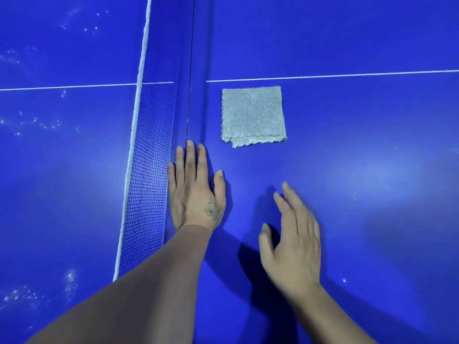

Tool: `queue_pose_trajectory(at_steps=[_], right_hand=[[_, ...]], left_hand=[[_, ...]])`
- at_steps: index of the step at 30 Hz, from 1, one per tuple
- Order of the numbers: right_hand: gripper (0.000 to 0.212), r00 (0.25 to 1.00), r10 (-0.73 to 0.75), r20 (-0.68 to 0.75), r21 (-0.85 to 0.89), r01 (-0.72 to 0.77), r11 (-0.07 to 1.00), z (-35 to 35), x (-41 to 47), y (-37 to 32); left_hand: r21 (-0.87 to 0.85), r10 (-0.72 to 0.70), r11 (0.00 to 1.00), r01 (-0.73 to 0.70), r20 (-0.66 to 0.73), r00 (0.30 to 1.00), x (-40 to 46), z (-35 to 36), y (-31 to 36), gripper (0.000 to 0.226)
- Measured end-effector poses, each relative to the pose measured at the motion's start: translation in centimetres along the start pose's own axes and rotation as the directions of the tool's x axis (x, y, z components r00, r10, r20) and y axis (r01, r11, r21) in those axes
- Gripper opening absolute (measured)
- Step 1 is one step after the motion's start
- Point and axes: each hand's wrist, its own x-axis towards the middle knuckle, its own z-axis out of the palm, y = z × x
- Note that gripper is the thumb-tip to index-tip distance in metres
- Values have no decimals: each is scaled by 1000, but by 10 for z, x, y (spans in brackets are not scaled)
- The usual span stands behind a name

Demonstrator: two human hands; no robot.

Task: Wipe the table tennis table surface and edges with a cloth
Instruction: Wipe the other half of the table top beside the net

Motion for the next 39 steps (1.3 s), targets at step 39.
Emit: queue_pose_trajectory(at_steps=[39], right_hand=[[76, 988, -123, 93, -385, 150, 911, 55, 222, -39]], left_hand=[[-102, -16, 995, 8, -76, 997, 1, 4, -3, 63]])
